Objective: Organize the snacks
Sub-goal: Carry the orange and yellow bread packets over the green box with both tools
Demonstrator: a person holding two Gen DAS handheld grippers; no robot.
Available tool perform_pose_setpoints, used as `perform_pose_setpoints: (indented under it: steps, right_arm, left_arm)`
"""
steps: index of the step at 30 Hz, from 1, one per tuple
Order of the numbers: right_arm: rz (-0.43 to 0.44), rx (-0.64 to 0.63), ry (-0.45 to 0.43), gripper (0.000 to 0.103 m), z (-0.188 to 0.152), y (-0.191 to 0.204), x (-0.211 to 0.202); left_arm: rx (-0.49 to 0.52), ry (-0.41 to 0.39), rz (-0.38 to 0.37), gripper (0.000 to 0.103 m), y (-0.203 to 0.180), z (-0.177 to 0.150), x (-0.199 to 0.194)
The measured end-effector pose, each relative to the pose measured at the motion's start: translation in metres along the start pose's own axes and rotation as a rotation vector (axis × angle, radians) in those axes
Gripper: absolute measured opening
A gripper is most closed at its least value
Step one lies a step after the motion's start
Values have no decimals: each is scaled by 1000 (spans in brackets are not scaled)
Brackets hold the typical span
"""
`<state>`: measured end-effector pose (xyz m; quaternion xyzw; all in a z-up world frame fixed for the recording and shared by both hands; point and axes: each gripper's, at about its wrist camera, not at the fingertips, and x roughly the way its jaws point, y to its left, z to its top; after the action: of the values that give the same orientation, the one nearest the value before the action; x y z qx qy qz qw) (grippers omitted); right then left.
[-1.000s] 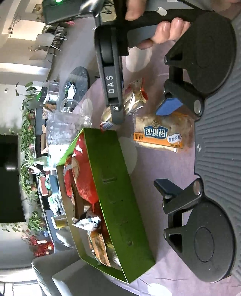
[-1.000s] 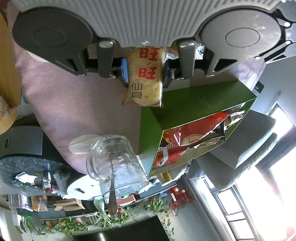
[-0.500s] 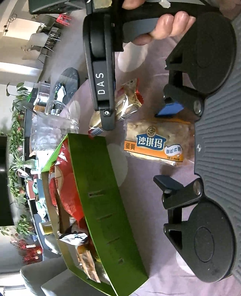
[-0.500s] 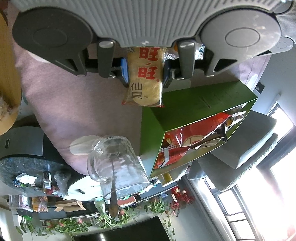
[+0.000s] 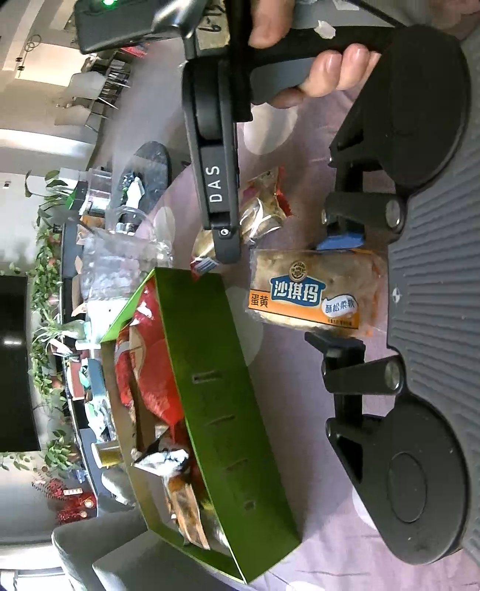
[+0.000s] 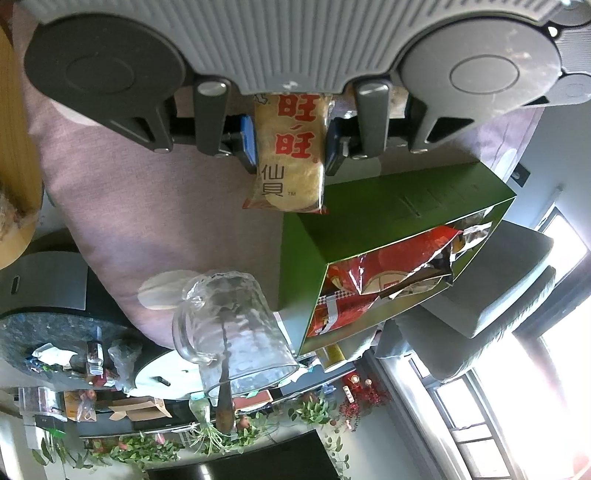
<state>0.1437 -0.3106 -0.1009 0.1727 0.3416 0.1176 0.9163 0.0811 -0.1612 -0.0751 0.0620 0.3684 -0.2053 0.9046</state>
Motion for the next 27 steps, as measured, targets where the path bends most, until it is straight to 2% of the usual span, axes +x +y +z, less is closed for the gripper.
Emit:
perform_pose_setpoints:
  steps: [9,15,27]
  right_arm:
    - [14,-34,-35,41,0,21,-18]
    - [29,-66,-57,41,6,42,-31]
    - [69,-148,-132,41,48,104,-39]
  left_arm:
    - [-35,-63,26,40,18,4,-31]
    - [-62,-126,72,40,39,12,-54]
    - [-79,-243,187,40,86,47,-88]
